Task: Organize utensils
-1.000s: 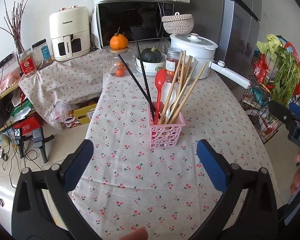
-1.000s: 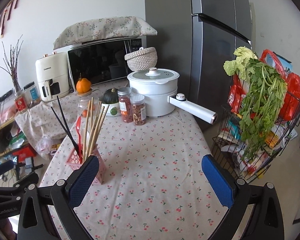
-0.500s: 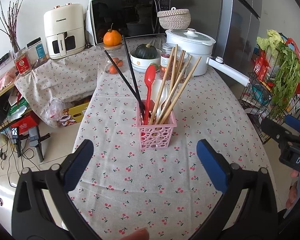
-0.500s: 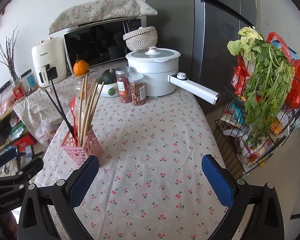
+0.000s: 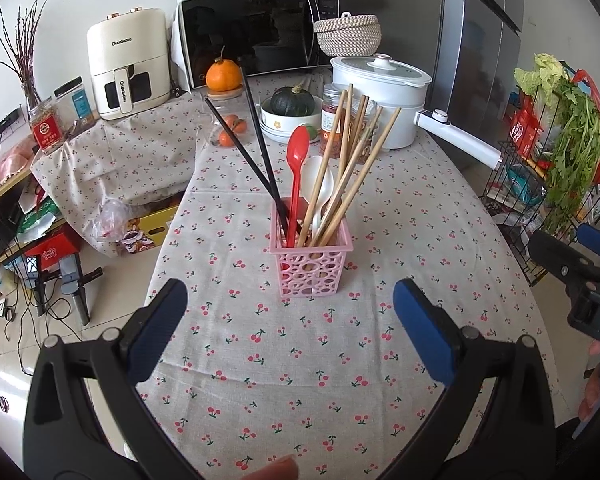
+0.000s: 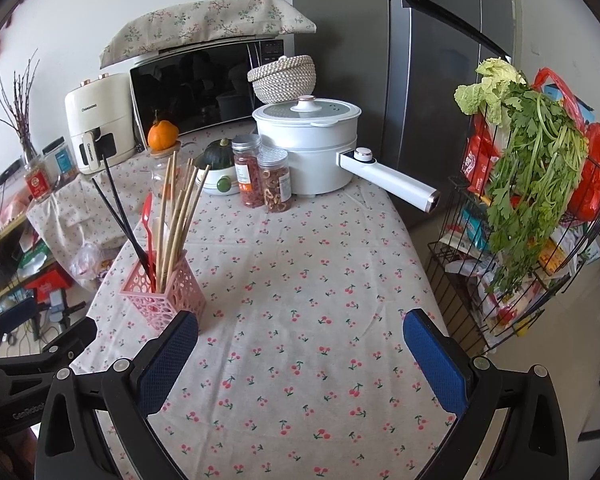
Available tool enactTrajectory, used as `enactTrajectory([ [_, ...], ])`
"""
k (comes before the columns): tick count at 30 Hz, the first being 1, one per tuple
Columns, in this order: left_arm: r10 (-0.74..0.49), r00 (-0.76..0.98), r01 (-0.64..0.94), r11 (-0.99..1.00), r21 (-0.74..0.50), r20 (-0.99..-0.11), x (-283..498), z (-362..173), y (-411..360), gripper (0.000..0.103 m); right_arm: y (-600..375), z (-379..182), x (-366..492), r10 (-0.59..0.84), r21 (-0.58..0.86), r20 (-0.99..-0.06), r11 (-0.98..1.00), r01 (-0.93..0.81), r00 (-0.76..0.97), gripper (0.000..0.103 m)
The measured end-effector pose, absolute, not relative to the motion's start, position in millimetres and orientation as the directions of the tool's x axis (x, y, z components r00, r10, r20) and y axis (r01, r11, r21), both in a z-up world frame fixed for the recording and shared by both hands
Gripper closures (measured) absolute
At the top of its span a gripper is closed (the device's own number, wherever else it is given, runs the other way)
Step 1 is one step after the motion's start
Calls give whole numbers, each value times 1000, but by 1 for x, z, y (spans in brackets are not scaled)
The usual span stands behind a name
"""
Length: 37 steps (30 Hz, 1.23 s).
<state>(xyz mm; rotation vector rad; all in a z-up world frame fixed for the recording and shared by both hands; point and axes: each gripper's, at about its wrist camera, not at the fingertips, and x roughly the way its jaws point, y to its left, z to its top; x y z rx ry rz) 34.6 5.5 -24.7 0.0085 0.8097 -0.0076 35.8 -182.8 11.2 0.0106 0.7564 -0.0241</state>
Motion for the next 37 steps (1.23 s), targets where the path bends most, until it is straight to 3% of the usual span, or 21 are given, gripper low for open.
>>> enactTrajectory([
  [37, 8, 714, 24, 999, 35, -700, 33, -23, 2, 1, -176, 0, 40, 6, 12, -721, 1000, 3, 693, 0],
])
